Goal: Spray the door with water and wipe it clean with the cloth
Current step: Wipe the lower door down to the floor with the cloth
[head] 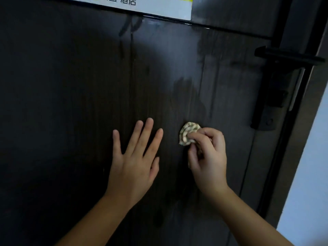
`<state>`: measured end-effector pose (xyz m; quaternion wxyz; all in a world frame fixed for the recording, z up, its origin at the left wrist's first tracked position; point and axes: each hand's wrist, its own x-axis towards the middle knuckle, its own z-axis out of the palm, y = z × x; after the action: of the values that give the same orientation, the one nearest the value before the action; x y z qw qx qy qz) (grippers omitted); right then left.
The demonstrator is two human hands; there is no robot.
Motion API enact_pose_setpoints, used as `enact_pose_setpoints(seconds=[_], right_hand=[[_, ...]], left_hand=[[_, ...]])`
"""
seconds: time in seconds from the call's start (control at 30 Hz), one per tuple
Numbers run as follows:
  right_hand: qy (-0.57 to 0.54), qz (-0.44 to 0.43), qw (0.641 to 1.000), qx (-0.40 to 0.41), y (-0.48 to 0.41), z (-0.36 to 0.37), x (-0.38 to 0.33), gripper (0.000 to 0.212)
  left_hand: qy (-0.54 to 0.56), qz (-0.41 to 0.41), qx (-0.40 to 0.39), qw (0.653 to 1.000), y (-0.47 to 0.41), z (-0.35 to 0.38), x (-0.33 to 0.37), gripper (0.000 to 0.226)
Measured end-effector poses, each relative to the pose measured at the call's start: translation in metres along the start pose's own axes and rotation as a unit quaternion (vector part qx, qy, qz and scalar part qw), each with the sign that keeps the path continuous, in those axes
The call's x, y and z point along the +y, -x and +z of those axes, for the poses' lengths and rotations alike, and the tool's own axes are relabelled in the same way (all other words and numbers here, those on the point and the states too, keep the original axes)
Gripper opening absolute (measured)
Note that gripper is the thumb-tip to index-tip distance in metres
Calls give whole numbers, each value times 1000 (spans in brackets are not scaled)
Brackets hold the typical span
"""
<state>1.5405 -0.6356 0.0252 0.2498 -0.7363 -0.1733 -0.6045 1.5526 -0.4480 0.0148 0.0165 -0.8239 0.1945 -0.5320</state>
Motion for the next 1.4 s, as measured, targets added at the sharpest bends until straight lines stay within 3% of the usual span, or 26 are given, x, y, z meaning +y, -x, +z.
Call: enact_pose_setpoints(seconds=[0.33, 0.5, 0.67, 0.8, 0.97, 1.1, 1.13, 1.27, 1.4], right_hand=[[68, -111, 992, 2, -4, -7, 20, 41], [92, -49, 993, 59, -62, -20, 30, 46], [140, -70, 987, 40, -92, -25, 26, 55], [119, -10, 993, 24, -114, -24, 13, 61], [182, -99, 973, -97, -114, -43, 22, 70], [149, 83, 984, -44, -138, -61, 26, 70], [147, 78, 984, -62, -138, -59, 21, 72], [202, -94, 959, -178, -128, -59, 22, 74], [199, -3, 972, -128, -143, -60, 20, 73]], left_hand=[[-18, 18, 39, 999, -3, 11, -9, 63], [-9, 21, 24, 999, -3, 9, -7, 64], [-3, -19, 0, 1000, -19, -13, -13, 67], [-25, -38, -7, 999, -40, -35, -20, 68], [-58, -46, -84, 994, -51, -50, -19, 84], [-95, -65, -142, 983, -52, -62, -12, 92], [-101, -66, -151, 981, -53, -65, -9, 92], [-104, -66, -196, 973, -60, -79, -2, 92], [-103, -67, -223, 967, -62, -89, 0, 89]])
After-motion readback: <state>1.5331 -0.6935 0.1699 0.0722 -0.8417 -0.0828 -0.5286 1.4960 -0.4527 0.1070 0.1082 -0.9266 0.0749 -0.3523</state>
